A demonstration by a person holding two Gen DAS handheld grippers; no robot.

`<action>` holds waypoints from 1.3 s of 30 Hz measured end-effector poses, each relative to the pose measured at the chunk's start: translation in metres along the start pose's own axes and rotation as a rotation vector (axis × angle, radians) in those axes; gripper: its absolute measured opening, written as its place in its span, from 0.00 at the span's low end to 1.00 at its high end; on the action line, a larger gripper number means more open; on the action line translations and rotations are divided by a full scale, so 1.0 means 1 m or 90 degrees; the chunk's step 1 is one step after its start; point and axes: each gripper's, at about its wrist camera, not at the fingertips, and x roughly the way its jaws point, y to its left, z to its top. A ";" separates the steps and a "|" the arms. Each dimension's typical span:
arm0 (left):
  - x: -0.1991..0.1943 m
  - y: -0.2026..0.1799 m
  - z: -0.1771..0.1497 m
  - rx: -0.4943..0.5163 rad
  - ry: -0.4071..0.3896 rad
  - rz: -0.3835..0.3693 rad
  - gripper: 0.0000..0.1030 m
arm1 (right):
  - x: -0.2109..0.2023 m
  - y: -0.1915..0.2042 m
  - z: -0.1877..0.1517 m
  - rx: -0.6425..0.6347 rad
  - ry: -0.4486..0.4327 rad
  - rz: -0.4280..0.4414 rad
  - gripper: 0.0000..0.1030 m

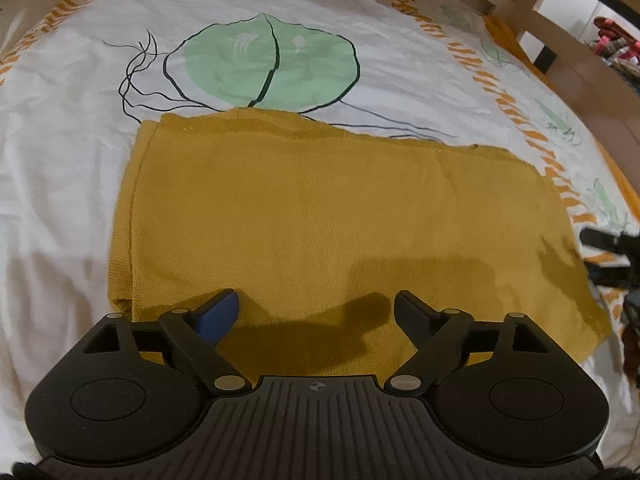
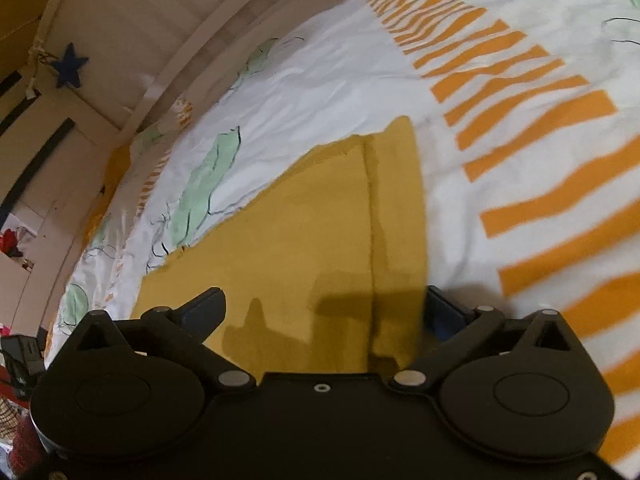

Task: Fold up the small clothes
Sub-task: 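Smooth the folded sweater with the left gripper while the right gripper aligns its edge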

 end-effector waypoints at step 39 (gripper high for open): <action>0.067 -0.071 0.064 -0.005 0.030 0.136 1.00 | 0.006 -0.004 0.013 0.048 0.025 0.009 1.00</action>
